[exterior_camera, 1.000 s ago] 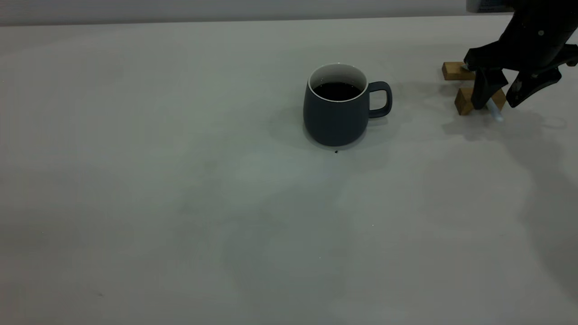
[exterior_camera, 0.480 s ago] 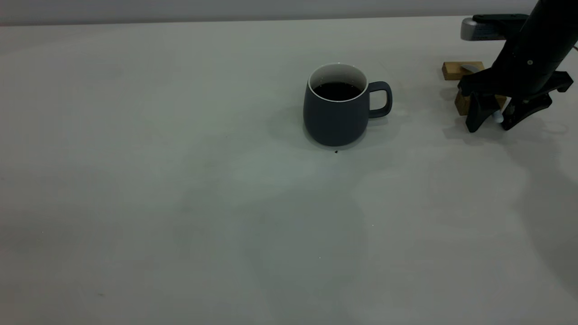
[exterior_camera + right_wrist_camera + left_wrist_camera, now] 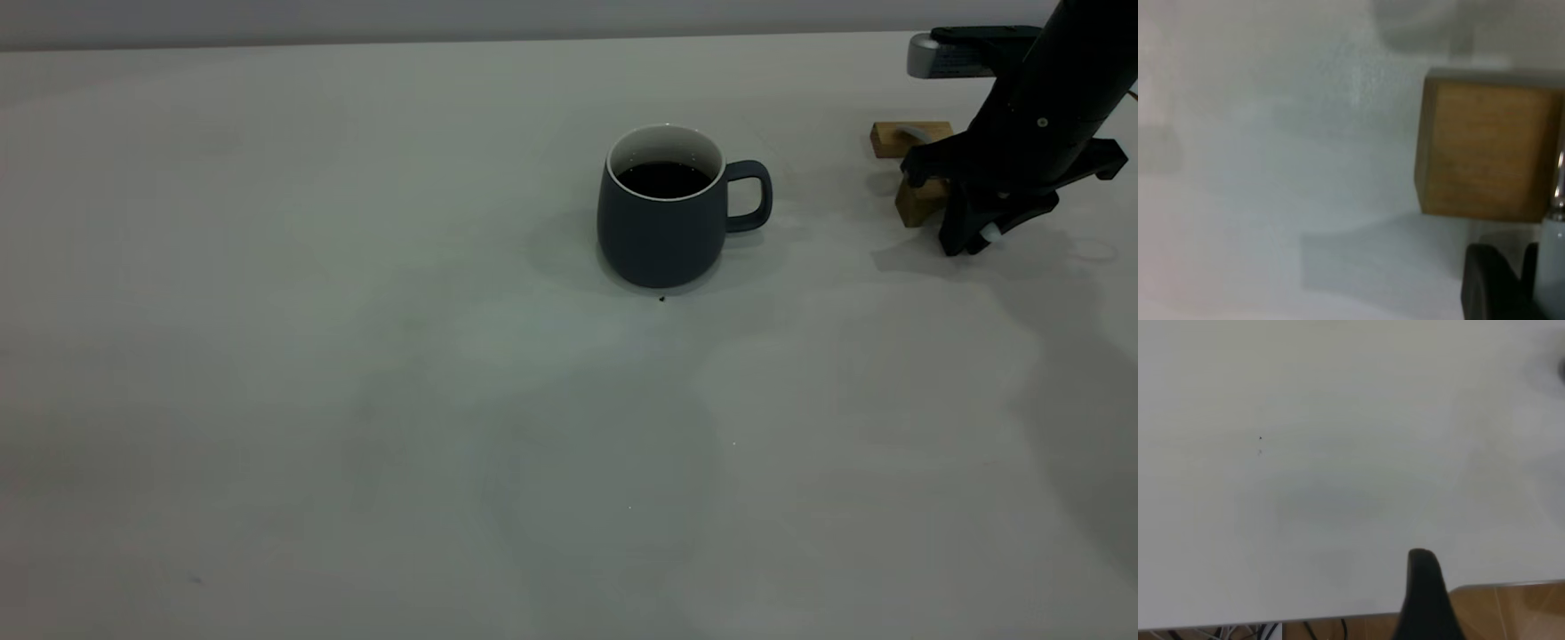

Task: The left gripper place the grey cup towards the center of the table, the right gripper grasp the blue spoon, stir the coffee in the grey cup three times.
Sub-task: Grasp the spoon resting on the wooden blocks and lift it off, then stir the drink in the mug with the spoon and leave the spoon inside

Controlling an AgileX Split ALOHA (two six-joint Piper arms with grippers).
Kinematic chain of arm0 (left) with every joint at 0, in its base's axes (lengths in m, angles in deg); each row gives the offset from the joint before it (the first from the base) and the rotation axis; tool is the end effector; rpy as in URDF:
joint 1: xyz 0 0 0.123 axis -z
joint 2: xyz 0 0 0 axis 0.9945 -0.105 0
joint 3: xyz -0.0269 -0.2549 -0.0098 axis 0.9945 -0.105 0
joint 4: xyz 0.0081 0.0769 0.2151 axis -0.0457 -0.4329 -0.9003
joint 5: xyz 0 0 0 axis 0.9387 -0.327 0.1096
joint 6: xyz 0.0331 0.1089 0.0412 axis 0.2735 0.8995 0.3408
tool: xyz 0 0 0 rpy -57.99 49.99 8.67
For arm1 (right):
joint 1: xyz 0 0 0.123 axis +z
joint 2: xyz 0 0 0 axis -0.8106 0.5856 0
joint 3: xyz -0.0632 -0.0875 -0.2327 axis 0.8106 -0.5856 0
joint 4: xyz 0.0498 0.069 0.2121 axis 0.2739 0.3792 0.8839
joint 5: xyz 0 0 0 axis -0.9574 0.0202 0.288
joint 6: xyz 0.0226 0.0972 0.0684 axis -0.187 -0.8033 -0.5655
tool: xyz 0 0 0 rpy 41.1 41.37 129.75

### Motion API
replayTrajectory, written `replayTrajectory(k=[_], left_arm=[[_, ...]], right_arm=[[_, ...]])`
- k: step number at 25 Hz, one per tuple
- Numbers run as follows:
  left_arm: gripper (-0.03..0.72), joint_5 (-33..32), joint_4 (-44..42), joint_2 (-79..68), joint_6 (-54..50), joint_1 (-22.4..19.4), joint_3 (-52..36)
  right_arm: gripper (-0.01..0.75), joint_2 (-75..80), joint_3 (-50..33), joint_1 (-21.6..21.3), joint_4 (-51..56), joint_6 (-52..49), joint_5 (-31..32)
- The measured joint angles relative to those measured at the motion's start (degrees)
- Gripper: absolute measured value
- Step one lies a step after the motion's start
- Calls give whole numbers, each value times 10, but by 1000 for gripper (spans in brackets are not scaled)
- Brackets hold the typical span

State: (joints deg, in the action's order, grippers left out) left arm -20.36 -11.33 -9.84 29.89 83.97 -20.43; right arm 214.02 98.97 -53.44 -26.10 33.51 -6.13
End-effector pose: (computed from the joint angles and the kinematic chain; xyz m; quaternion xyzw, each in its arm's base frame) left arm 0.0243 -0.0062 0.2411 0.0109 0.8713 -0.0234 0.4901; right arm 0.4017 0.0156 -0.0291 -0.0663 0.9909 0.0381 0.1107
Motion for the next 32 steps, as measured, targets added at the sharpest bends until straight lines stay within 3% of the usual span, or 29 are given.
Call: replayTrajectory(k=[7,11,19,24,32], left_arm=[[585,0,0,0,0,0,0],[585,0,0,0,0,0,0],[585,0,0,0,0,0,0],[585,0,0,0,0,0,0],[585,0,0,0,0,0,0]], right_arm=[[111,-75,0,0,14,0,63],[111,-130,0,9,137,14,119],[111,-134,0,59,444,80,299],[111,-132,0,58,507,83,364],[111,-132,0,56,627,1,415]])
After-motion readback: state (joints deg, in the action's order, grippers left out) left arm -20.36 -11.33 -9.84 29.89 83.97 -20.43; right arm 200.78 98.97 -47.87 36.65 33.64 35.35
